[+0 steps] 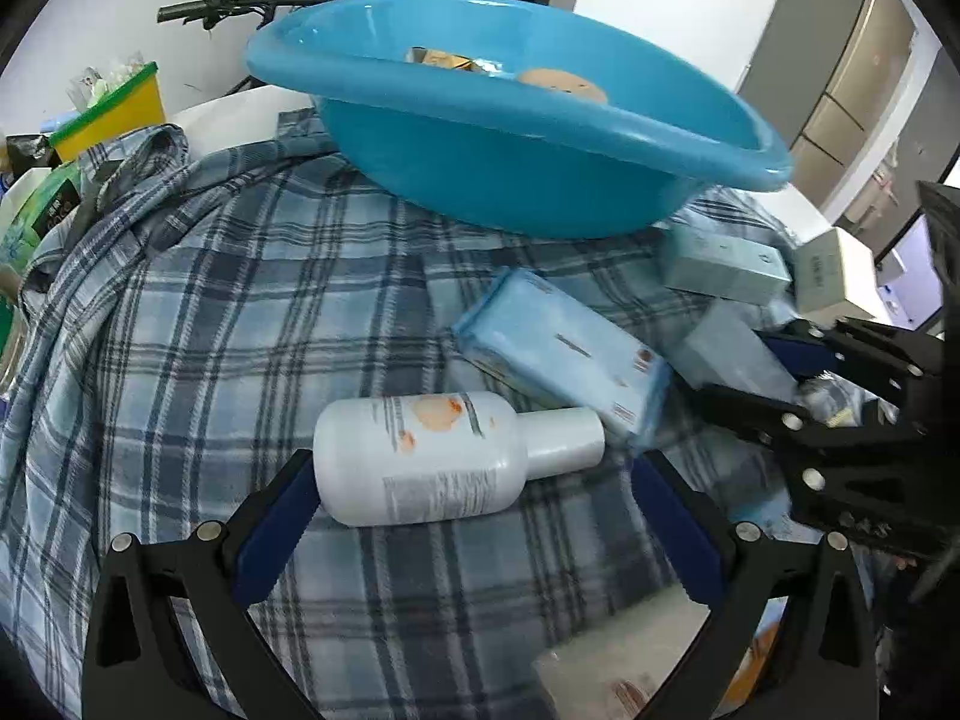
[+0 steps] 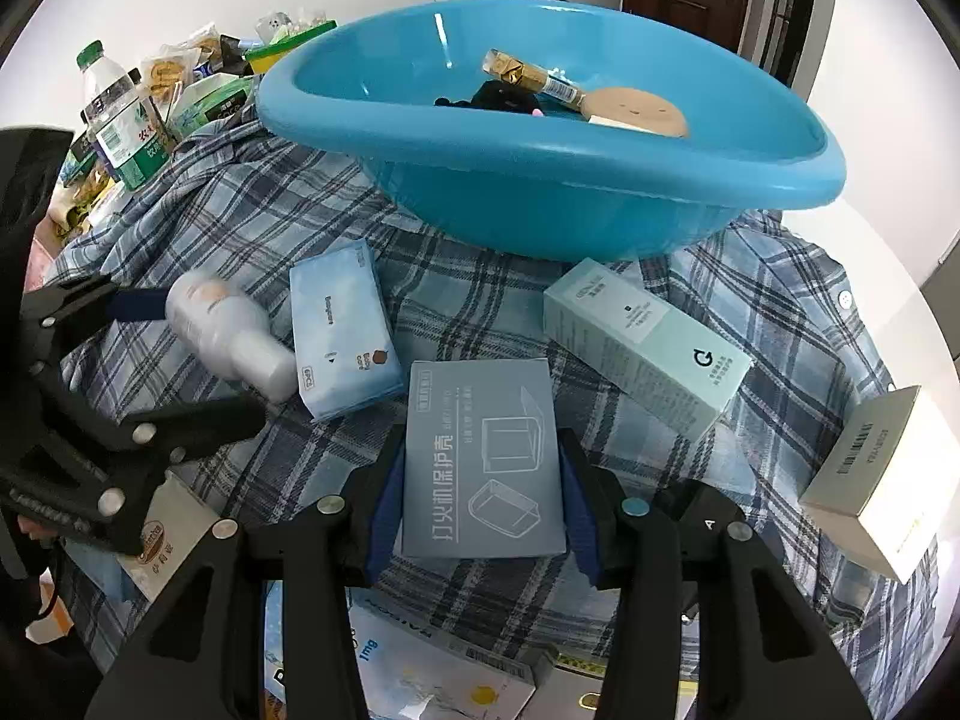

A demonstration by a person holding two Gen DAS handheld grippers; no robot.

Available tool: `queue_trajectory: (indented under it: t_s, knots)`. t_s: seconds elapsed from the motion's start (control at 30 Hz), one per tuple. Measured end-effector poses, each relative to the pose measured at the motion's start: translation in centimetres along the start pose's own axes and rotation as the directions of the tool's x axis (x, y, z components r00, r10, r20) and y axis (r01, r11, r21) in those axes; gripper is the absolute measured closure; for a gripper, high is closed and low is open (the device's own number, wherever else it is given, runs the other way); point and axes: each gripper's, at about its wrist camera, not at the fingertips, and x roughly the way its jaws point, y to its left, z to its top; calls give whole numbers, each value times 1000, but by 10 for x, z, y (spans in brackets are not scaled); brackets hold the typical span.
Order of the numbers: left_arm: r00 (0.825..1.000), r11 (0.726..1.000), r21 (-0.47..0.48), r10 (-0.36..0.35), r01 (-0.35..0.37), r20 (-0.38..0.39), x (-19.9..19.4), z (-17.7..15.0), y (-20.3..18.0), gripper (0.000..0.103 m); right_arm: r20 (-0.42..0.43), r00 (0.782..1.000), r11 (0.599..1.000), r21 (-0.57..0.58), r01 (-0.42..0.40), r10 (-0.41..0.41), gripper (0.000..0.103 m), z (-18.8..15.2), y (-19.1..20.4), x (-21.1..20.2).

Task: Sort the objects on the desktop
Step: 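Grasp the grey-blue box with the right tool while the left tool approaches the white bottle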

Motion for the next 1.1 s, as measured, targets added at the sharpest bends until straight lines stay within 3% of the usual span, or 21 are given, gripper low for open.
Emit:
queue_trajectory:
  t_s: [0.23,0.4,0.7,0.9,0.93,1.07,1.1]
  knots:
    - [995,996,-2,-85,85,-52,-7,-18,-9,0,12,1000,1000,3,-24,24,57,-1,0,-5]
    - [993,995,1,-102,102,-55,-15,-31,-15,0,17,1000,1000,5,-25,25,57,-2,-1,-7]
    - [1000,998,67,5,-7,26,-26,-13,-6,0,20,999,1000,6,-27,27,57,-4,0,-9]
    - [1000,992,129,4,-6,19,-14,-3,-10,0,18,1000,999,29,-15,14,57,-7,-5,-10]
    - [1000,992,127,-6,4,14,-13,-3,-10,2,17,1000,999,32,-13,13,57,-7,-6,-9]
    - [999,995,96,-11,14,-36,-2,-5,-11,31,13,1000,999,38,-13,13,57,-8,-6,-9]
    - [999,996,88,-10,14,-42,-1,-6,-10,33,13,1000,999,36,-14,14,57,-8,-6,-9]
